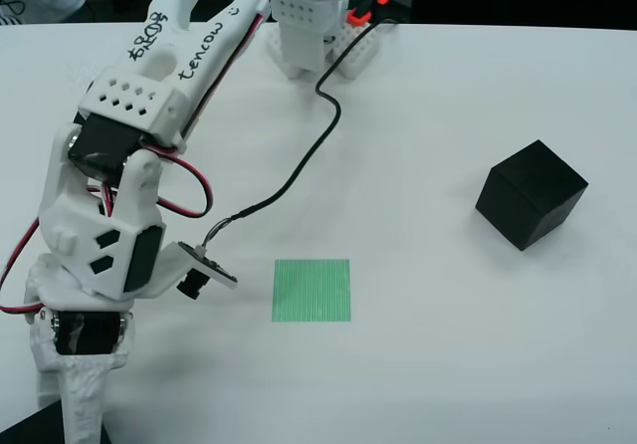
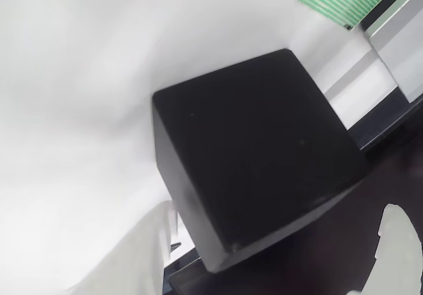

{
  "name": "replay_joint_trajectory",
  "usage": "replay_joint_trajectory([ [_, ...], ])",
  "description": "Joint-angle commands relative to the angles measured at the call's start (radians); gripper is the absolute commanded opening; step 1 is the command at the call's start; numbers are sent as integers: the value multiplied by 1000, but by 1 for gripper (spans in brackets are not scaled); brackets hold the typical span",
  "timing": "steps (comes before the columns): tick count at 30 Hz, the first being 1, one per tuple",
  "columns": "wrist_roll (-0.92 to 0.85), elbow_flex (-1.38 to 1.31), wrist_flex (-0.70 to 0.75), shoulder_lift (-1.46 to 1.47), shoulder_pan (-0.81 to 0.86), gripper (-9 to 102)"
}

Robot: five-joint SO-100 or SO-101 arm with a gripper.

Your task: Stack 3 Blocks on the chosen place.

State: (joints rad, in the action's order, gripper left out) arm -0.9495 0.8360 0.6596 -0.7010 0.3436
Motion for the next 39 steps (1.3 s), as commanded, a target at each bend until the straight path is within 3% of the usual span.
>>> replay_joint_trajectory([
  [1,9,-78,5,8,-8,38],
  [19,-3,-100,60,48,17,37],
  [39,-6,166,77,-163,58,37],
])
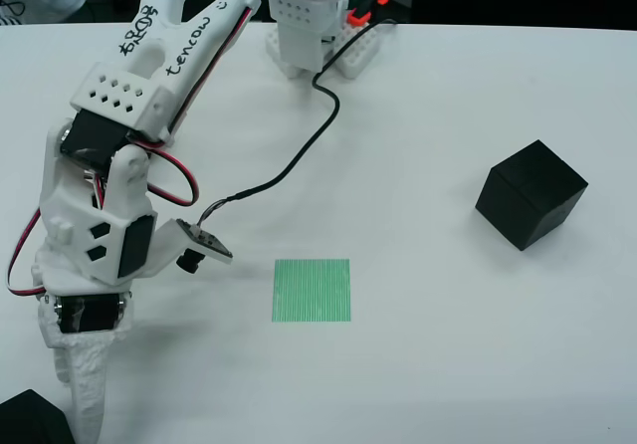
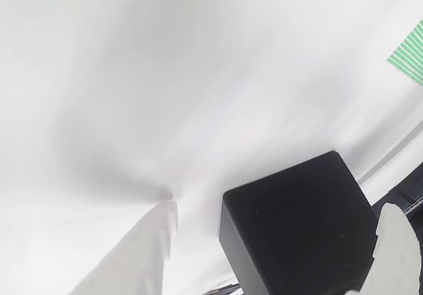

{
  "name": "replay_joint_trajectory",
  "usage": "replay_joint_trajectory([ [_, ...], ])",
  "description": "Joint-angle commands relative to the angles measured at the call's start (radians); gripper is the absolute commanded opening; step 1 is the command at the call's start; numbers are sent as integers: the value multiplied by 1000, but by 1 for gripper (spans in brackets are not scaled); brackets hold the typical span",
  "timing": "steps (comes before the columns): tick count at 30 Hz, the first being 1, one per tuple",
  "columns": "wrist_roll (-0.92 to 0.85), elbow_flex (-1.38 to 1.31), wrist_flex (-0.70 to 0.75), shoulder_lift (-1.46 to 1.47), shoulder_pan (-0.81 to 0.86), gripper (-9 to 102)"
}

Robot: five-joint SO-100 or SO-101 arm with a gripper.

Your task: Stack 3 Blocks on the chosen place.

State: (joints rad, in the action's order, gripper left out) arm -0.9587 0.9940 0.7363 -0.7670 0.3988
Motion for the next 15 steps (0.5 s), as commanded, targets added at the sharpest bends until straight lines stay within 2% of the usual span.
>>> replay_joint_trajectory([
  [1,5,23,-5,-117,0,37],
  [10,23,127,23,-321,-11,37],
  [15,155,149,28,-331,32,36],
])
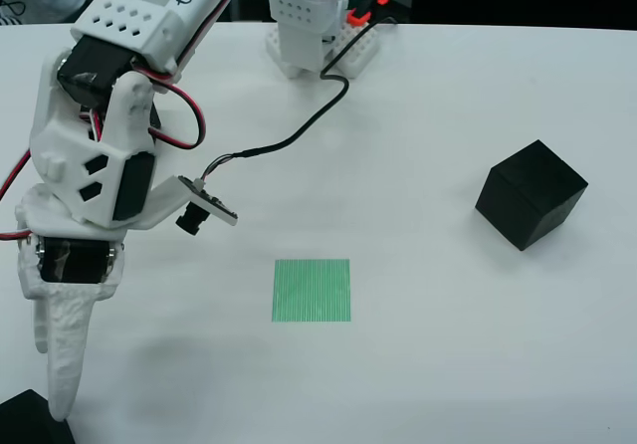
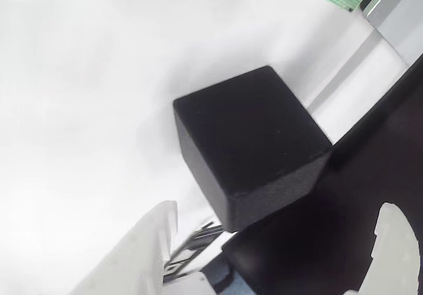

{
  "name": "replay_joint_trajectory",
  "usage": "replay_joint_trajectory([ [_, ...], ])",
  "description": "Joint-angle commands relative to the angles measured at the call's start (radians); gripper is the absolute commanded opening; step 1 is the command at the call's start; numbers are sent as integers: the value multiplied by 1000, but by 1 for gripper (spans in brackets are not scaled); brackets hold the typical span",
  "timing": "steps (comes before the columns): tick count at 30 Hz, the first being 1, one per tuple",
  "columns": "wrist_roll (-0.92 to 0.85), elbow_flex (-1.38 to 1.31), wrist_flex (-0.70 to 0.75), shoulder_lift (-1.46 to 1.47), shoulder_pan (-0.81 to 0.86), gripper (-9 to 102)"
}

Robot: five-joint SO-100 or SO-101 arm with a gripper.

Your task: Stack 3 Blocks on the chosen place.

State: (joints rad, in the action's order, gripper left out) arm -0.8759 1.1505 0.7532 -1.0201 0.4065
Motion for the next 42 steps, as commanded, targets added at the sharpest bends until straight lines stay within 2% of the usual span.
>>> replay_joint_trajectory([
  [1,117,-11,12,-81,32,35],
  [5,229,-57,34,-72,63,35],
  [12,230,-232,58,104,78,35],
  [16,230,-368,133,219,72,35],
  [24,216,-380,206,253,80,35],
  [31,213,-333,298,216,75,35],
  [42,212,-37,385,-81,97,35],
])
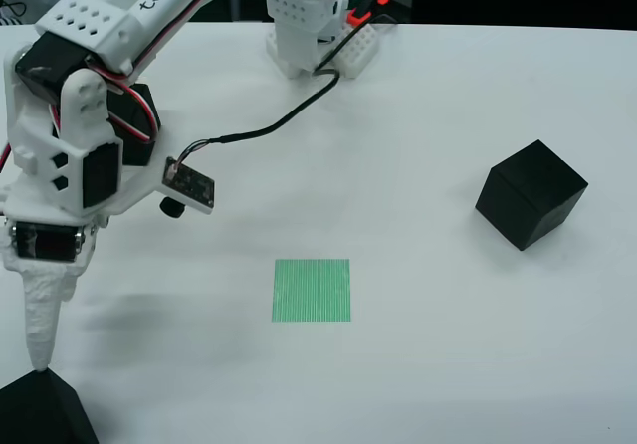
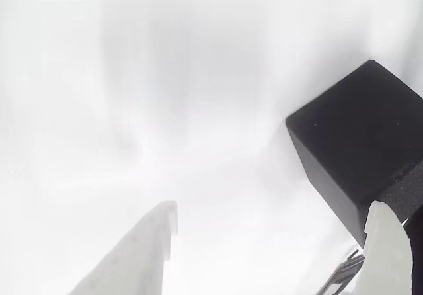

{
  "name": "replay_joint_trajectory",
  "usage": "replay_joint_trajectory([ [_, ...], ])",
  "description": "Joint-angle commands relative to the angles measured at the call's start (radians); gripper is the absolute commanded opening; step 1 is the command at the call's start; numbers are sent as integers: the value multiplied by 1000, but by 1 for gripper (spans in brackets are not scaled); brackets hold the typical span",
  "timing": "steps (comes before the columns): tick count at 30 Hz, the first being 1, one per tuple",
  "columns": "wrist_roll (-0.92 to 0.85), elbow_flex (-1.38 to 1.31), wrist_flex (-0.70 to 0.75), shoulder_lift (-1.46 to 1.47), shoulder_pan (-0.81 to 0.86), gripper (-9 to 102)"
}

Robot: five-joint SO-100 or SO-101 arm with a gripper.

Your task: Stack 3 Blocks on the chosen place.

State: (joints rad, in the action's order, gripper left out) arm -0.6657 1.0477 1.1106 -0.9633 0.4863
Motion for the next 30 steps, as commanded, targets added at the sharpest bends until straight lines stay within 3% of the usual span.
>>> replay_joint_trajectory([
  [1,-5,103,43,-181,20,35],
  [6,-26,244,92,-356,44,35],
  [10,-26,184,94,-374,49,35],
  [20,-183,-267,80,-26,-12,35],
  [30,-261,-408,48,147,-69,35],
])
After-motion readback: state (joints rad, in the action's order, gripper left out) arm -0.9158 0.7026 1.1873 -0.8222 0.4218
